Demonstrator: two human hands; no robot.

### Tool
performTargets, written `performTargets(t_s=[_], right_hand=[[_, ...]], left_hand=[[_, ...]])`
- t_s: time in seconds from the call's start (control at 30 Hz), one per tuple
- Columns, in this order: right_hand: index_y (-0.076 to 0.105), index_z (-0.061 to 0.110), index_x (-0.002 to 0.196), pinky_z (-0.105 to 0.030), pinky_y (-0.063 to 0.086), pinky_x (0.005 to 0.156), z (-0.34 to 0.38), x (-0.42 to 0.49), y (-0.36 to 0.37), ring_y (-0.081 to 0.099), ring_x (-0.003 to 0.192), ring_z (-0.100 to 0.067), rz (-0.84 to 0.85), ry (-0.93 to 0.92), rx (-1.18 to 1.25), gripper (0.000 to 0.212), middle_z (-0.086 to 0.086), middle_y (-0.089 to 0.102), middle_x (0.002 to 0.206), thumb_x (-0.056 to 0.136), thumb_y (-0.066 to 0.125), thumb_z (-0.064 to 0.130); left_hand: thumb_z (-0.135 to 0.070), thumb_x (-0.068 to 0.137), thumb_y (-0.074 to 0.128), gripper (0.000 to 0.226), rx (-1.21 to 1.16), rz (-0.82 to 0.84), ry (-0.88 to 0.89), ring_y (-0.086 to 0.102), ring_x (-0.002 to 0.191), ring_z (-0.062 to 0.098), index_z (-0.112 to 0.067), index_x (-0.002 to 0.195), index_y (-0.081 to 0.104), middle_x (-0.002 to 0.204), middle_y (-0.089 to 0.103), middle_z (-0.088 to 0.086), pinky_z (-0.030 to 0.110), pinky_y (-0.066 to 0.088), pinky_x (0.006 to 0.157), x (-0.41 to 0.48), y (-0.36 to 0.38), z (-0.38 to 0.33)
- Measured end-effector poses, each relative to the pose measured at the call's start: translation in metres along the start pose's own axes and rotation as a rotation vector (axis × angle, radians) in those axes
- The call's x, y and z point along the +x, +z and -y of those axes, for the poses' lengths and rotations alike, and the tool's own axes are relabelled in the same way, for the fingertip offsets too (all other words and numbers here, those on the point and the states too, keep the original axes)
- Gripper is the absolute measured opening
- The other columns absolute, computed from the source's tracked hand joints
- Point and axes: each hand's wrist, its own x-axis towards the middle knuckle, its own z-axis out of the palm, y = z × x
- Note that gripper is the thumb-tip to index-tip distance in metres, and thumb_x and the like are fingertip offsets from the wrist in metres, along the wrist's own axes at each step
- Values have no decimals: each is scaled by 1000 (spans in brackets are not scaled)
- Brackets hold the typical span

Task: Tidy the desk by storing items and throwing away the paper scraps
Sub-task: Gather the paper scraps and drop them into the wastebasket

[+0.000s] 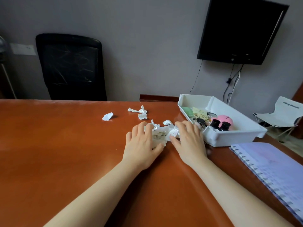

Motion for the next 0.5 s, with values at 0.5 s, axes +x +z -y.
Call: performTargets(t_s=[0.5], right_hand=[[57, 20, 107, -36, 48, 66, 5, 15, 3, 57, 92, -28, -8, 13, 53, 21, 1, 49, 107, 95, 47, 34]], left_hand=[[-32, 95, 45, 23, -5, 67, 53, 49, 96, 21, -16, 111, 45, 109, 54, 2, 29, 37, 73, 28, 1, 3]])
